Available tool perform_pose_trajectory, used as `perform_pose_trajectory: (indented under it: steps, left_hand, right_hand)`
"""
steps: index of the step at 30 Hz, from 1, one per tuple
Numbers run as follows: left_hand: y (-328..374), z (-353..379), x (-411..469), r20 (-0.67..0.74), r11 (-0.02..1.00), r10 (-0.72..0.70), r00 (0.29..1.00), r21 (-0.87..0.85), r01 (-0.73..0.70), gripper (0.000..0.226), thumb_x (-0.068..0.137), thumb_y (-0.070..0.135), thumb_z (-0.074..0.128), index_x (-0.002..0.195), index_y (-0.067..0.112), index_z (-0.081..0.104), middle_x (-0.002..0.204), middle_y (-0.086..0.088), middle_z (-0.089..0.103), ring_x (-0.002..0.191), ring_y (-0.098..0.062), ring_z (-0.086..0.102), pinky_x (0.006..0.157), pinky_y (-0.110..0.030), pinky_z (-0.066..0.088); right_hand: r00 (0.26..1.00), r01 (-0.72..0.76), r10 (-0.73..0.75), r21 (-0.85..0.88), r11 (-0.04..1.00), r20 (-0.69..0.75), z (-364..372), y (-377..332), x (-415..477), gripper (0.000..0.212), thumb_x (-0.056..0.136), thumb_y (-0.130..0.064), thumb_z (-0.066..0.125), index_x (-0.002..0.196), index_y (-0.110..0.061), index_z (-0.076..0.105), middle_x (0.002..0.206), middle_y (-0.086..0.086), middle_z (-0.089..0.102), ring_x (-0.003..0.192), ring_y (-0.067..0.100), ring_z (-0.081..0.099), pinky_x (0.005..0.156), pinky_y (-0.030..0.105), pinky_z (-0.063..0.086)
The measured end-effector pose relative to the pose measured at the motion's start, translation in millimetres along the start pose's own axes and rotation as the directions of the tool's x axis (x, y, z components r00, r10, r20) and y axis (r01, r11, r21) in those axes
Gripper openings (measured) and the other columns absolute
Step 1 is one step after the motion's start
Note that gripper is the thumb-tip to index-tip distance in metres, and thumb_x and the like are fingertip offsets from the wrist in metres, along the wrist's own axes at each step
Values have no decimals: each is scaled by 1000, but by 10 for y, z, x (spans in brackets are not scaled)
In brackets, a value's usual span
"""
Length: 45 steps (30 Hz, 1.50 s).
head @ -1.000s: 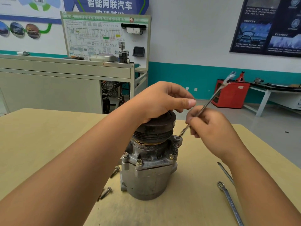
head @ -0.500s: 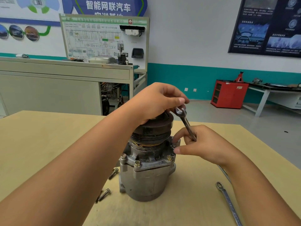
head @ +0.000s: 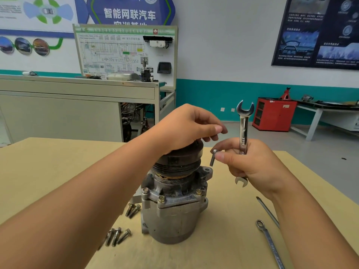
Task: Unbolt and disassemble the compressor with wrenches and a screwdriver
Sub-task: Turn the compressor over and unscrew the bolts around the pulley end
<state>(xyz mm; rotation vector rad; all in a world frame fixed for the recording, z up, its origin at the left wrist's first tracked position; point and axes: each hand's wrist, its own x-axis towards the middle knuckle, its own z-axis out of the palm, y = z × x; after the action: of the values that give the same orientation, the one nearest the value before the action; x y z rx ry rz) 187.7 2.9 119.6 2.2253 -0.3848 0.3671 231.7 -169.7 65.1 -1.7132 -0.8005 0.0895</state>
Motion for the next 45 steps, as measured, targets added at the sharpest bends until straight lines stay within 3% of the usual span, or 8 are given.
perform_pose_trajectory:
  steps: [10, 13, 17, 22, 26, 31, 39, 45]
  left_hand:
    - [174, -47, -354, 108, 905, 126, 986, 395, -159, 26, 76, 33, 74, 98, 42, 64, 77, 20, 63, 75, 5, 56, 64, -7, 41]
    - [175, -66, -590, -15, 928, 186, 983, 331, -170, 22, 74, 28, 76, 96, 27, 71, 75, 17, 68, 72, 5, 60, 63, -6, 43]
    - [39, -213, -1099, -187, 940, 263, 946, 269, -209, 17, 68, 43, 74, 84, 42, 71, 74, 23, 68, 69, 2, 62, 60, -6, 44]
    - [-442, -422, -1568, -282, 997, -1, 959, 71, 22, 22, 59, 53, 76, 80, 46, 73, 74, 10, 72, 67, -7, 65, 61, -14, 50]
    - [-818, -420, -1686, -48, 950, -257, 965, -196, 243, 15, 65, 36, 82, 77, 29, 77, 75, -8, 73, 70, -15, 68, 71, -26, 55]
    - [-1147, -185, -1738, 100, 939, -341, 935, 86, 333, 24, 80, 15, 76, 78, 39, 75, 76, 6, 72, 67, -9, 63, 64, -25, 50]
    - [-1362, -62, -1734, 96, 978, -150, 984, 160, 133, 41, 77, 23, 78, 77, 62, 66, 91, 20, 64, 98, 2, 52, 80, -12, 40]
    - [-1444, 14, -1708, 216, 937, -153, 964, 341, 72, 47, 83, 42, 69, 69, 80, 46, 117, 31, 43, 116, 11, 30, 95, -9, 28]
  right_hand:
    - [993, -16, -24, 321, 947, 119, 36, -118, -36, 18, 70, -25, 68, 82, -12, 72, 47, -5, 35, 38, 5, 28, 37, 16, 28]
    - [972, -55, -32, 360, 931, 233, 122, -191, -69, 17, 70, -23, 77, 81, -12, 70, 47, -6, 35, 37, 4, 28, 37, 16, 28]
    - [967, -116, 39, 302, 946, 251, 181, -286, -117, 41, 66, -35, 80, 96, -11, 64, 51, -8, 34, 41, 5, 28, 37, 16, 28]
    - [980, -187, 155, 330, 925, 122, 215, -304, -89, 27, 90, -30, 53, 100, -5, 59, 56, -4, 33, 44, 6, 28, 38, 18, 25]
    - [973, -228, 219, 356, 906, 65, 231, -316, -72, 35, 102, -26, 34, 97, -3, 59, 57, -1, 35, 43, 7, 29, 37, 18, 24]
    - [967, -226, 250, 274, 935, -56, 234, -278, -56, 35, 104, -22, 31, 96, -3, 59, 56, -2, 40, 44, 6, 33, 38, 18, 26]
    - [953, -225, 271, 280, 933, -135, 425, -215, -137, 21, 102, -13, 36, 92, -4, 51, 54, 2, 47, 44, 11, 44, 39, 20, 34]
    - [885, -435, 426, -7, 900, -189, 557, 77, -404, 19, 103, -14, 35, 88, -6, 43, 47, 3, 51, 38, 20, 51, 40, 23, 40]
